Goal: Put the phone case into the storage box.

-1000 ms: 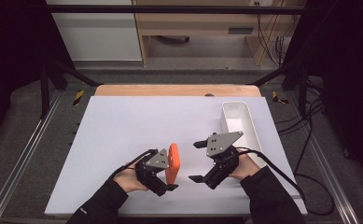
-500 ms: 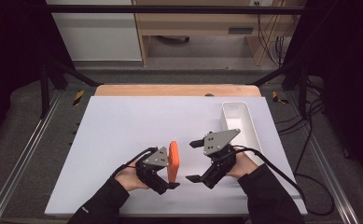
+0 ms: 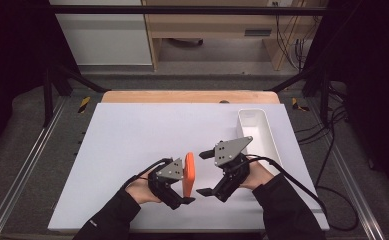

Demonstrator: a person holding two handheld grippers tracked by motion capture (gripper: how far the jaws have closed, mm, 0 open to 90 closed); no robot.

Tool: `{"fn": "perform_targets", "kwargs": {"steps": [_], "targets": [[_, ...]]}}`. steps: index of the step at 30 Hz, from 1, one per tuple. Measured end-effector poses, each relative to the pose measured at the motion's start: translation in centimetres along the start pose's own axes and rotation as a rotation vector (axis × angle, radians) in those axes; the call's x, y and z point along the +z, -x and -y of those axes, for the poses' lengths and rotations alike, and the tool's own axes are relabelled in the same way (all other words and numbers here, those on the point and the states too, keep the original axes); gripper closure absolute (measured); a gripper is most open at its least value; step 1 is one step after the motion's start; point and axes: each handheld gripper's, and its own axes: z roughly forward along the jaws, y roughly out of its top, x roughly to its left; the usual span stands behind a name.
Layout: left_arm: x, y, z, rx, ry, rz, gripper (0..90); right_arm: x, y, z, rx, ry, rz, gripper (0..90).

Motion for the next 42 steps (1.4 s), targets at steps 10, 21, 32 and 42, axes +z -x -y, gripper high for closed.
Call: {"fn": "perform_targets", "kwargs": {"steps": [10,21,32,42], "targets": [[0.5,0.2,-0.2,0.009,-0.016,0.011,15.4,0.5,0.1,-0.2,-0.015,0.002,-0.012,4.2],[0.8,0.5,-0.3,0.028,-0.032,0.033,15.4,1.2,0.1,-0.3,-0.052,-0.004,-0.038,6.1],[1.1,0.8,-0.3,0.047,-0.052,0.053,15.5,1.7,0.0,-0.2,-0.075,-0.010,-0.074,9.6],[1.2,0.8,-0.2,0.043,-0.055,0.061,15.4,1.9,0.1,-0.1,-0.062,-0.013,-0.103,14.7]]}}
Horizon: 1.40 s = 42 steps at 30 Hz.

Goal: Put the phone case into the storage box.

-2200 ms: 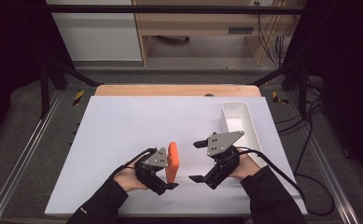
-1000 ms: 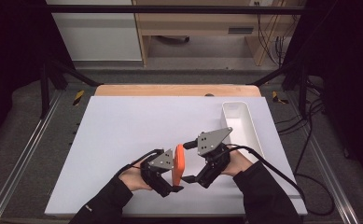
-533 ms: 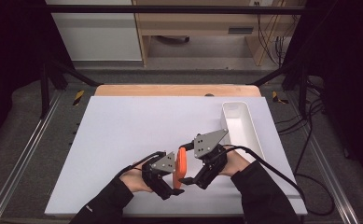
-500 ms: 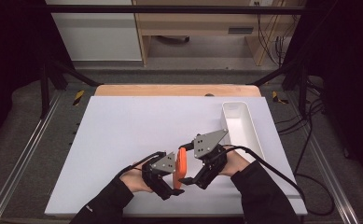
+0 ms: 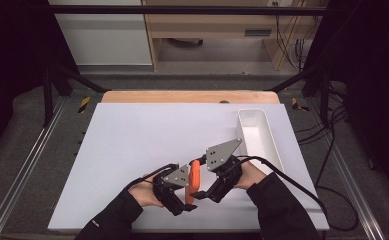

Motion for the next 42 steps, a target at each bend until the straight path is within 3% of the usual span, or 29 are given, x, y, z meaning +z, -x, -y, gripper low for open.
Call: {"fn": "perform_targets", "kwargs": {"steps": [13,20,23,27,33,38,42], "targets": [[0.0,0.0,0.2,-0.005,0.006,0.004,11.4,0.0,0.0,0.0,0.015,-0.001,0.002,15.8],[-0.5,-0.3,0.5,-0.034,0.013,-0.034,5.2,-0.4,0.0,-0.1,0.022,0.005,0.014,15.9],[-1.2,-0.4,1.0,-0.050,0.016,-0.064,3.7,-0.8,0.1,-0.2,0.029,0.007,0.050,15.8],[-2.7,-0.6,2.1,-0.087,0.033,-0.116,2.9,-1.5,0.2,-0.3,0.043,0.014,0.077,15.8],[-4.9,-1.1,4.1,-0.178,0.074,-0.194,2.6,-2.3,0.6,-0.4,0.072,0.031,0.144,15.7],[-5.7,-1.6,5.8,-0.255,0.109,-0.258,2.5,-2.7,1.0,-0.1,0.099,0.040,0.200,15.7],[-6.1,-1.7,6.6,-0.295,0.117,-0.303,1.9,-2.9,1.2,0.2,0.111,0.046,0.212,15.6]]}}
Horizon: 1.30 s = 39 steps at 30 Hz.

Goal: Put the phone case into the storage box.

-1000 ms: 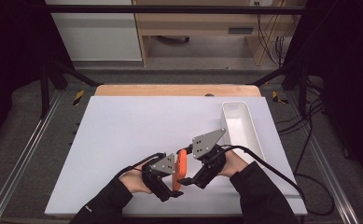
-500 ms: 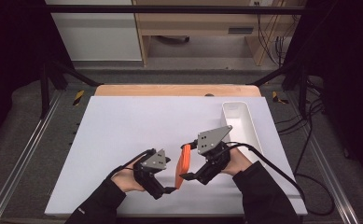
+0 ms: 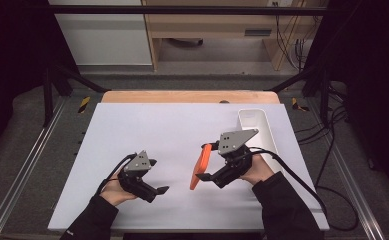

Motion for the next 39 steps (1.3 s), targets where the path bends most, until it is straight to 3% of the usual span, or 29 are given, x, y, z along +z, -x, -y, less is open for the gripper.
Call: {"fn": "perform_targets", "kwargs": {"steps": [21,30,39], "targets": [[-2.7,-1.5,2.8,-0.178,0.088,-0.235,0.9,-2.4,1.0,1.1,0.108,0.024,0.197,15.5],[-3.6,-1.8,3.9,-0.211,0.102,-0.267,0.8,-3.4,1.6,0.8,0.163,0.045,0.301,15.5],[-4.2,-2.0,4.7,-0.234,0.109,-0.293,0.9,-4.6,2.0,0.6,0.202,0.049,0.373,15.6]]}}
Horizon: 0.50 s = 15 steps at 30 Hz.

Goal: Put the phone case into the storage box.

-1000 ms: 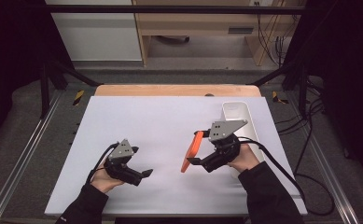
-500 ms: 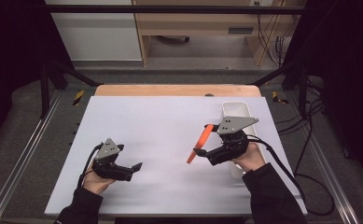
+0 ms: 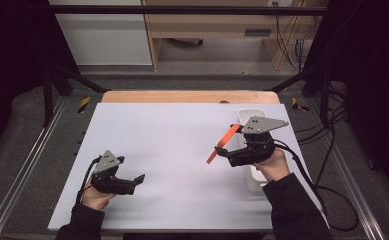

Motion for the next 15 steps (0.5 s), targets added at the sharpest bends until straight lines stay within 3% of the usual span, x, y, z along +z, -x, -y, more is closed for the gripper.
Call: {"fn": "perform_targets", "kwargs": {"steps": [15], "targets": [[-0.4,-1.1,0.8,-0.038,0.021,0.001,1.0,-2.4,1.8,-0.9,0.061,0.005,0.136,15.6]]}}
